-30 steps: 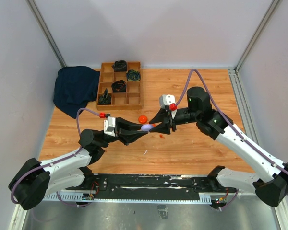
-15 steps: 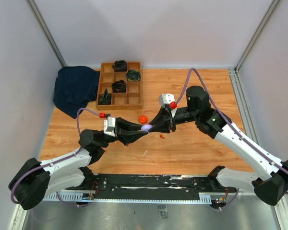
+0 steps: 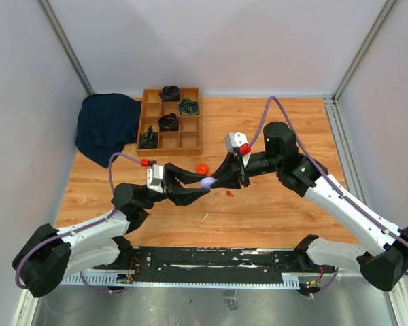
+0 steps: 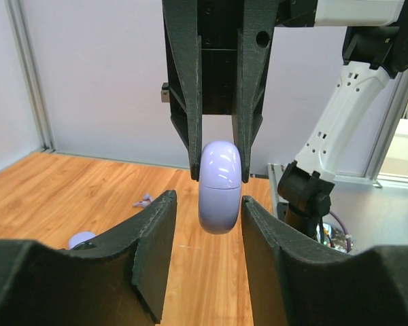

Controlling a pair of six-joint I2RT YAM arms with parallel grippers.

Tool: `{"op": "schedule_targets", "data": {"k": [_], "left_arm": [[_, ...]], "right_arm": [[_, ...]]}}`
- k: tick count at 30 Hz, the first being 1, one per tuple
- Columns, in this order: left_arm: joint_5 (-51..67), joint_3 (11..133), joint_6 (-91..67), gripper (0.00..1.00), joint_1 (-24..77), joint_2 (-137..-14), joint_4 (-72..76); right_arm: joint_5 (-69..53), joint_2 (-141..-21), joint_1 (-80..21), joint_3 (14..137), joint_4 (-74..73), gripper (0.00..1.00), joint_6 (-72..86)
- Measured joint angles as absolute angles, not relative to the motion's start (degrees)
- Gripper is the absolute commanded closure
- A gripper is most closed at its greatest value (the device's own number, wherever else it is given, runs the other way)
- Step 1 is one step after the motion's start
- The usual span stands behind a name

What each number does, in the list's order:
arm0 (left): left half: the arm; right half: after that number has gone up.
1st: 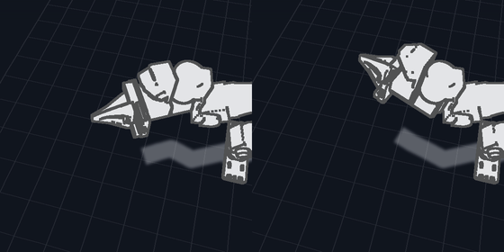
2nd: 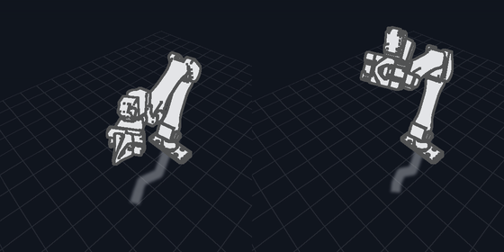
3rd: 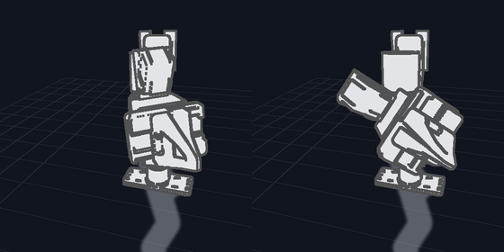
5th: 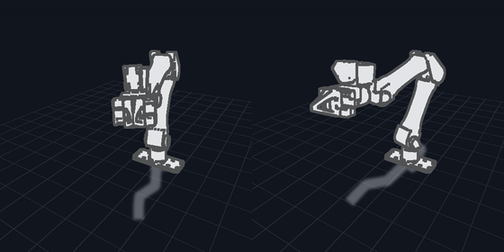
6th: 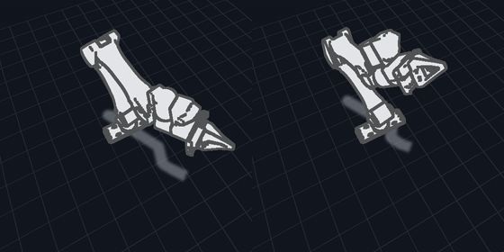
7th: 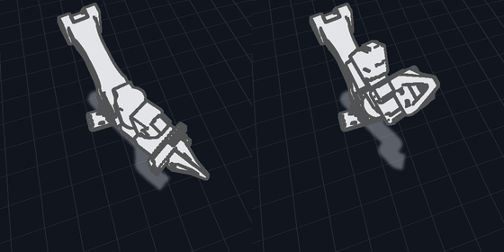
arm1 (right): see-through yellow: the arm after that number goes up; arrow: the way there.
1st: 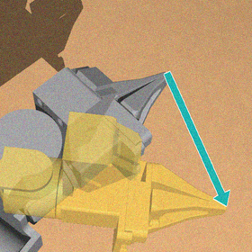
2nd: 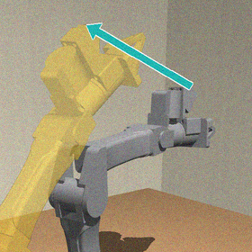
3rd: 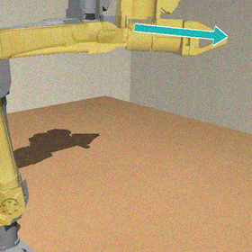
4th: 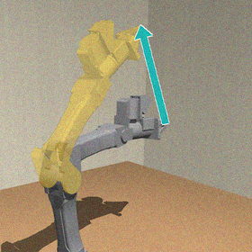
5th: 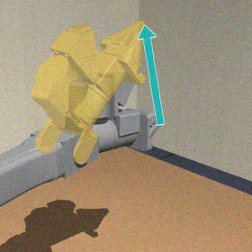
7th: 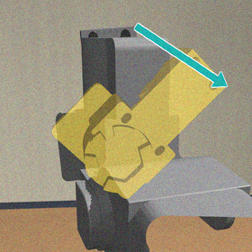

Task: Insert the wireless bluetooth earbuds into the charging case
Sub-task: Pick up the charging case at the center of the board, then open the charging case.

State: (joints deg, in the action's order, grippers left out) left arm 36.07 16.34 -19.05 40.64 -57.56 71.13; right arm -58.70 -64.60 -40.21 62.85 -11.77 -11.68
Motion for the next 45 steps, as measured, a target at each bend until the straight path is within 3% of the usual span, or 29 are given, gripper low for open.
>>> {"op": "schedule_targets", "data": {"k": [5, 11, 19, 30, 45], "left_arm": [[36.03, 16.38, -19.55, 0.55, 40.64, -57.58, 70.76], [36.14, 16.43, -20.14, 0.67, 40.64, -57.89, 70.63], [36.47, 16.53, -20.67, 0.99, 40.71, -58.02, 70.61], [36.62, 16.53, -18.09, 1.00, 40.71, -57.54, 69.89], [37.36, 16.49, -13.50, 1.00, 40.71, -55.02, 66.35]], "right_arm": [[-58.70, -64.60, -40.21, 62.85, -11.77, 0.86, -11.53], [-58.48, -64.60, -40.21, 63.09, -11.75, 0.86, -11.40], [-58.26, -64.62, -40.07, 63.13, -11.68, 0.81, -11.31], [-57.43, -64.62, -40.07, 63.13, -11.68, 0.65, -11.25], [-53.69, -63.79, -40.07, 63.13, -11.73, 0.60, -10.33]]}}
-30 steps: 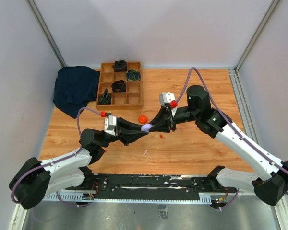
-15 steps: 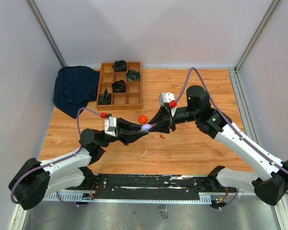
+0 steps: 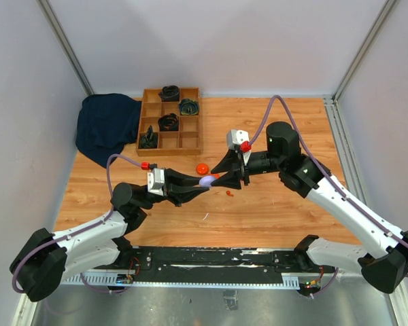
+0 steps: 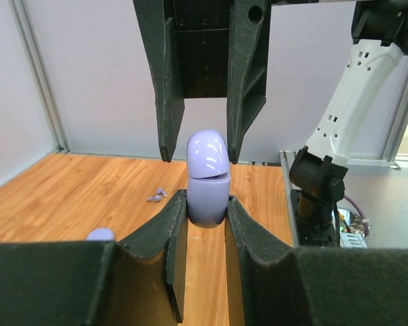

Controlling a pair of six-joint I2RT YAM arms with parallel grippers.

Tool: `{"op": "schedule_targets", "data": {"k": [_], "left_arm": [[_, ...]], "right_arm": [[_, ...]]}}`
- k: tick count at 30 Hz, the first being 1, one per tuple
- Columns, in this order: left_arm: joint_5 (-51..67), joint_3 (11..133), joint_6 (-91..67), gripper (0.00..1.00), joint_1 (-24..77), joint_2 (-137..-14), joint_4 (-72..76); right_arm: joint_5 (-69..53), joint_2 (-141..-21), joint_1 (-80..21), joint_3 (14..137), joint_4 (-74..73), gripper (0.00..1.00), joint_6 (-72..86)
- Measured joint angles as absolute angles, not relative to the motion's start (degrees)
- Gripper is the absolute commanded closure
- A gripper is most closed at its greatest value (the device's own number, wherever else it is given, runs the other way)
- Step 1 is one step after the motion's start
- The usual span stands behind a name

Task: Insert the wireless bluetooth earbuds into the charging case
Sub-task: Open the charging case, then pick up the earbud from the center of the board.

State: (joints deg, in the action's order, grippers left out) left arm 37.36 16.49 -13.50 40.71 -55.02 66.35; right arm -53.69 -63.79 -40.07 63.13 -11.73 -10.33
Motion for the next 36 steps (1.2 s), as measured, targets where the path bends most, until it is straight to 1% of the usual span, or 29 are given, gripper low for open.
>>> {"op": "schedule_targets", "data": {"k": [5, 15, 19, 22, 24, 28, 29, 36], "left_arm": [[37.41, 16.38, -13.13, 1.00, 40.71, -54.85, 66.04], [37.69, 15.97, -12.88, 1.00, 40.69, -54.85, 64.55], [37.23, 15.57, -12.84, 1.00, 40.71, -54.85, 64.58], [36.34, 14.52, -12.86, 1.00, 40.71, -54.87, 64.40], [35.33, 13.89, -12.88, 1.00, 40.71, -54.94, 64.42], [32.36, 12.03, -12.91, 1.00, 40.71, -55.27, 64.86], [31.55, 11.55, -12.91, 1.00, 40.71, -55.40, 64.93], [26.59, 9.82, -13.06, 1.00, 40.71, -55.86, 64.95]], "right_arm": [[-52.40, -63.26, -40.05, 63.16, -11.73, 0.58, -9.76], [-49.43, -63.26, -38.46, 63.61, -11.81, 0.49, -6.98], [-47.94, -63.33, -36.82, 63.81, -12.19, 0.47, -5.82], [-46.44, -63.35, -35.53, 63.92, -13.17, 0.39, -4.84], [-45.30, -63.37, -34.33, 63.92, -13.87, 0.32, -4.16], [-38.81, -63.20, -31.70, 63.92, -15.68, 0.09, -1.87], [-36.84, -63.00, -31.20, 63.83, -16.16, 0.01, -1.37], [-16.05, -60.03, -28.67, 60.71, -21.52, 0.02, 5.39]]}}
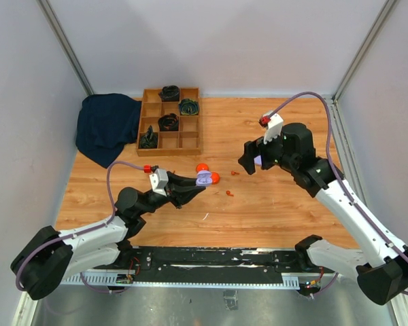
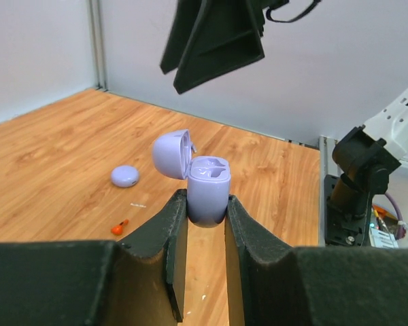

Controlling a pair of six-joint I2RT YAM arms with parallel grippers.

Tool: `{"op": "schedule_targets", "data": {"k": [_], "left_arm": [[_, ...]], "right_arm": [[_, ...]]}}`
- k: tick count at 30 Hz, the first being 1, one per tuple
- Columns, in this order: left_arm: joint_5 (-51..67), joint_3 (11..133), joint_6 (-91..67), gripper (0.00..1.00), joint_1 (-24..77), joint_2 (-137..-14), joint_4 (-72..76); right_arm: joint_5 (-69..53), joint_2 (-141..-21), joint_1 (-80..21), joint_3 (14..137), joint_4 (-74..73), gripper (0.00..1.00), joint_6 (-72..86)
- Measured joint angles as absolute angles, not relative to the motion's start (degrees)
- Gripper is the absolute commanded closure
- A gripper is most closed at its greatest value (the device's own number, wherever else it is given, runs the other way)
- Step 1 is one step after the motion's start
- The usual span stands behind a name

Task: Insert the wireless bluetooth earbuds into the charging case
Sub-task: Pick up the earbud from the center of the board.

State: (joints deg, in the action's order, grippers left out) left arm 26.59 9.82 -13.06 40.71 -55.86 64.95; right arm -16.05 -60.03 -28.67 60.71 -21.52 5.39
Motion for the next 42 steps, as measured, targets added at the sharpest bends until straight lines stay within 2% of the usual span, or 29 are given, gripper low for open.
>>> {"op": "schedule_targets", "data": {"k": [5, 9, 22, 27, 32, 37, 42], "left_arm": [[25.28, 9.04, -13.10, 1.00, 40.71, -57.19, 66.19], [25.32, 8.25, -12.82, 1.00, 40.71, -58.04, 67.00], [25.26, 7.57, -11.14, 1.00, 40.71, -60.36, 67.53], [25.36, 7.35, -10.15, 1.00, 40.66, -61.06, 67.61], [25.63, 6.63, -8.84, 1.00, 40.21, -61.56, 67.16], [25.52, 6.42, -7.40, 1.00, 40.18, -61.10, 66.54], [25.32, 5.65, -6.61, 1.00, 40.18, -60.36, 65.71]], "right_arm": [[-2.76, -59.79, -28.18, 55.72, -23.59, 0.02, 7.51], [1.83, -61.73, -23.70, 53.04, -26.15, 0.02, 9.28], [4.51, -67.35, -7.03, 48.14, -24.86, 0.01, 15.07], [4.49, -73.41, -2.00, 49.41, -24.32, 0.01, 15.33], [4.99, -79.96, 0.56, 53.04, -26.30, 0.00, 15.18], [4.34, -86.61, 0.73, 57.89, -27.14, 0.08, 14.35], [2.79, -93.12, 0.73, 62.39, -27.73, 0.10, 12.88]]}}
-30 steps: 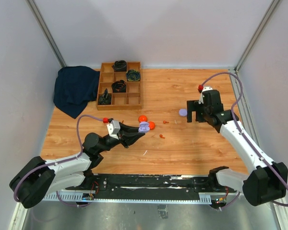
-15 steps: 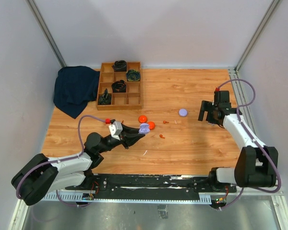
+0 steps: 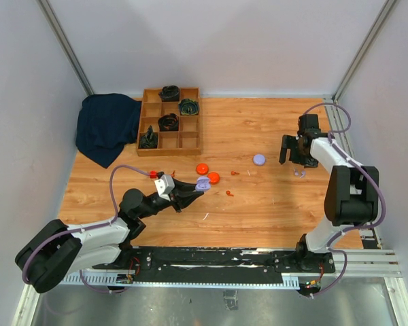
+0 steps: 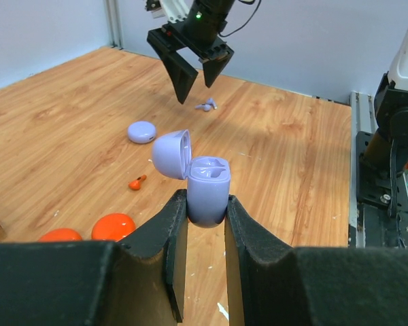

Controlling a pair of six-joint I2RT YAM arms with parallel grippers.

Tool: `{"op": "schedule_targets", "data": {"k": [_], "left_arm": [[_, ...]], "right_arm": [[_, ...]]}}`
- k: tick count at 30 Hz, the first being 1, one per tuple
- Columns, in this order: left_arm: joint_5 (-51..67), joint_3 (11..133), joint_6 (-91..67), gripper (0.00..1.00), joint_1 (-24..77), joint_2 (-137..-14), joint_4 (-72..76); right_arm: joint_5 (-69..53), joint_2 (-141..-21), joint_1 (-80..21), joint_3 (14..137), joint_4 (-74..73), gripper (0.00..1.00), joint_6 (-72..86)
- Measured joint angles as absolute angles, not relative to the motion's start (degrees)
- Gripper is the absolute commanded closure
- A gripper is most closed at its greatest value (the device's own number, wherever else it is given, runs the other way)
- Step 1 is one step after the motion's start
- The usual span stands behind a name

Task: Insert the wireless bluetooth earbuds into the charging case
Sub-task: Pick up the earbud from the center of the board.

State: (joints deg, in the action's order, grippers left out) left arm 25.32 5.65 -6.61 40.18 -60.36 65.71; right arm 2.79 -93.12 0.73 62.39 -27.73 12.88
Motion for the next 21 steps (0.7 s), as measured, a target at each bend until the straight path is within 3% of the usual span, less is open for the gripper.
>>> {"op": "schedule_targets", "data": {"k": [12, 21], "left_arm": [[25.32, 5.65, -6.15, 1.00, 40.18, -60.36, 64.55], [25.34, 5.65, -5.78, 1.00, 40.18, -60.36, 64.10]], "right_arm": [[-2.63, -103.88, 0.73, 68.45, -27.33, 0.13, 11.53], [-6.20, -105.21, 0.73, 68.55, -27.38, 0.18, 11.60]]}}
